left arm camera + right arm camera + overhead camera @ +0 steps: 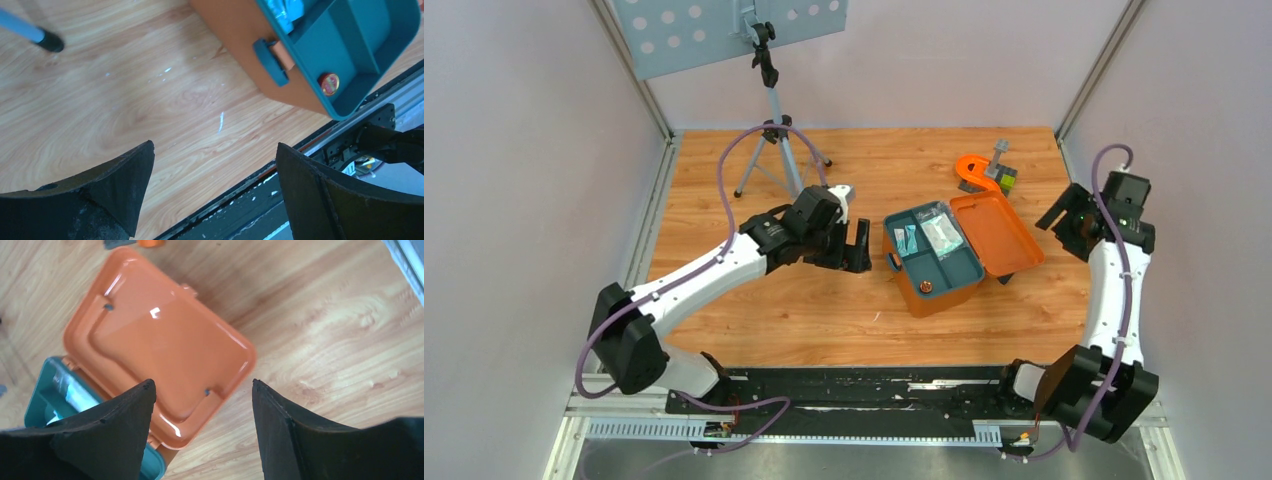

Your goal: Organize the medicine kit

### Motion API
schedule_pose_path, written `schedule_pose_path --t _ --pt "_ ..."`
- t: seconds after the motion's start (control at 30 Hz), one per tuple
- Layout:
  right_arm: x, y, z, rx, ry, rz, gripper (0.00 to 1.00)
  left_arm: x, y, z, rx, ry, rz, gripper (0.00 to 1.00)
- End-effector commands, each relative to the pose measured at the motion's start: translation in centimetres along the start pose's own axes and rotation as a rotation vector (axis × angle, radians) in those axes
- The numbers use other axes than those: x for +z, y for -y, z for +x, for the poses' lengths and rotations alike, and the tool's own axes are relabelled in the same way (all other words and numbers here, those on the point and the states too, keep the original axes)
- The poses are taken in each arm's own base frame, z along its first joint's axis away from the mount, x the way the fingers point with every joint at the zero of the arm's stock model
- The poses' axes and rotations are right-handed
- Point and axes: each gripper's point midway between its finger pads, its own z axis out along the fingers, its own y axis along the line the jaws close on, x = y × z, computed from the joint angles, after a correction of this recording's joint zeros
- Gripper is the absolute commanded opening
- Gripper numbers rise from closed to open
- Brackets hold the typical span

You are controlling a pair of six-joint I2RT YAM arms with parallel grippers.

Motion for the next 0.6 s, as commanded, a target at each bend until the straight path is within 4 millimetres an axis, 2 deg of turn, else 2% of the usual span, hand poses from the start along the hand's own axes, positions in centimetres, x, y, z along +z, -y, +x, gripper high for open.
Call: schedule_pose_path --t 0.0,0.07,0.2,0.37,0.57 --pt "1.1 2.2 -0.7 0.165 0.057 -0.057 0.68 0.7 3.1 -2.8 0.036 0.066 0.074 0.99" --pt "1.9 3.5 -0.1 0.241 0.053 -0.056 0.67 1.3 3.4 -3.2 0.039 0.068 0.077 0.98" --pt "3.1 4.5 -0.2 0.364 0.061 -0.103 0.67 2.4 4.0 -4.2 0.051 0.070 0.082 0.98" --pt "5.1 4.8 -0.1 0.425 0.038 -0.161 0.64 3.7 4.1 -4.7 0.062 0.061 0.074 0.98" --pt "7.8 4.6 0.7 0.469 -0.037 -0.260 0.70 4.0 4.0 -4.8 0.067 0.058 0.066 0.98"
